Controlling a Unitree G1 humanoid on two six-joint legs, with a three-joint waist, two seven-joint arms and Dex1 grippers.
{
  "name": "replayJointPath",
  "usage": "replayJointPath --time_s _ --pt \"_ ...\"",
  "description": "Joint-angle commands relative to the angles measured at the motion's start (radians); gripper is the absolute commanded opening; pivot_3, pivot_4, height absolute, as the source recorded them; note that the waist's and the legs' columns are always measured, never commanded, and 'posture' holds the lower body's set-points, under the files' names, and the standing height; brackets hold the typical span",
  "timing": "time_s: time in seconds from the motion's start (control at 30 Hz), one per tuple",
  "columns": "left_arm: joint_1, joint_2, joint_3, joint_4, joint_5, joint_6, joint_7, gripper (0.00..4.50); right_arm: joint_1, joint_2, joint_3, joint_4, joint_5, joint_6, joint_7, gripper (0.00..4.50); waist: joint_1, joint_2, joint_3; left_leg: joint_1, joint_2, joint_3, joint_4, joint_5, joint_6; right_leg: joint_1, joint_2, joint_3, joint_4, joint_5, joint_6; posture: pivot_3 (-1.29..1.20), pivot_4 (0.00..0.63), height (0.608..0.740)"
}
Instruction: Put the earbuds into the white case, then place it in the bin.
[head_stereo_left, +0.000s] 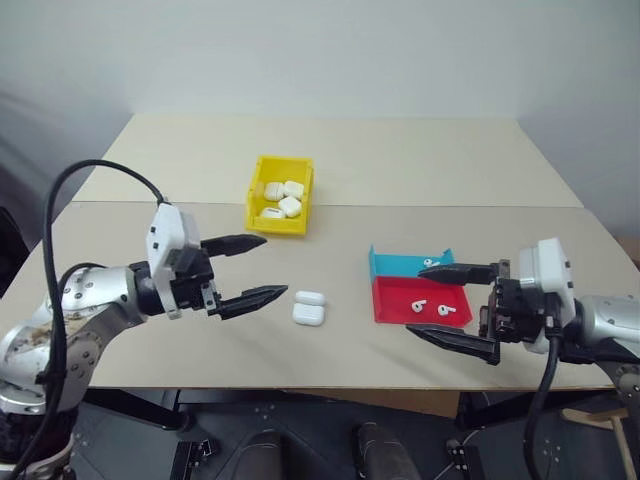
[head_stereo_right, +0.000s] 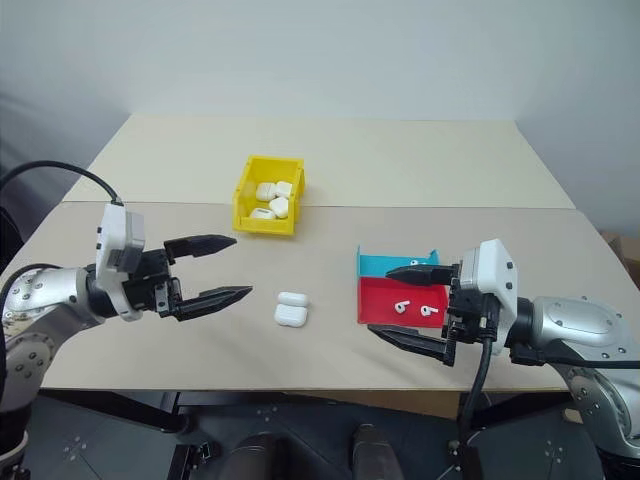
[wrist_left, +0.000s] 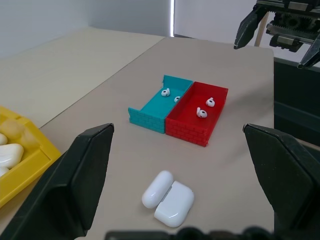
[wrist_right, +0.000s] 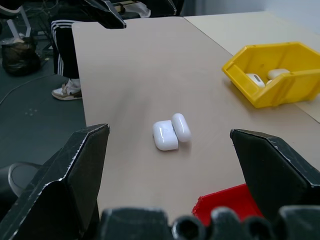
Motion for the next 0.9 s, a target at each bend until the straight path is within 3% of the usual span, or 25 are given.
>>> replayJointPath --time_s 0.03,0.3,0.57,0.7,0.9 --pt "-0.011 0.021 0.019 -0.020 -0.027 0.007 -0.016 4.50 -0.021 -0.013 -0.022 -0.013 0.018 -0.016 0.010 4.48 0.000 0.000 0.000 0.000 0.000 0.000 0.000 0.000 0.000 0.000 0.000 0.000 0.000 0.000 0.000 0.00 0.150 0.740" --pt "0.006 0.069 -0.003 -0.055 0.003 0.030 -0.014 4.50 -0.027 -0.002 -0.014 -0.019 -0.004 -0.025 -0.007 4.48 0.000 0.000 0.000 0.000 0.000 0.000 0.000 0.000 0.000 0.000 0.000 0.000 0.000 0.000 0.000 0.00 0.150 0.740" --pt "-0.118 0.099 -0.120 -0.127 0.078 0.202 0.184 4.50 -0.055 -0.004 0.021 -0.039 -0.060 -0.003 -0.106 4.48 0.001 -0.001 0.000 0.000 0.000 0.000 0.000 0.000 0.000 0.000 0.000 0.000 0.000 -0.001 0.002 0.00 0.150 0.740" --pt "-0.350 0.177 -0.335 -0.067 0.069 0.565 0.203 4.50 -0.033 -0.025 0.007 -0.072 -0.054 0.012 -0.121 4.48 0.007 -0.002 0.001 -0.001 -0.001 -0.001 0.000 0.000 0.000 0.000 0.000 -0.001 0.000 -0.001 0.001 0.00 0.150 0.740" --pt "-0.548 -0.001 -0.451 0.054 0.095 0.912 0.330 4.50 -0.002 -0.008 0.010 -0.103 -0.060 0.001 -0.154 4.48 0.002 -0.003 0.002 -0.001 -0.002 -0.001 0.000 0.000 0.000 0.000 0.000 0.000 0.000 -0.002 0.003 0.00 0.150 0.740"
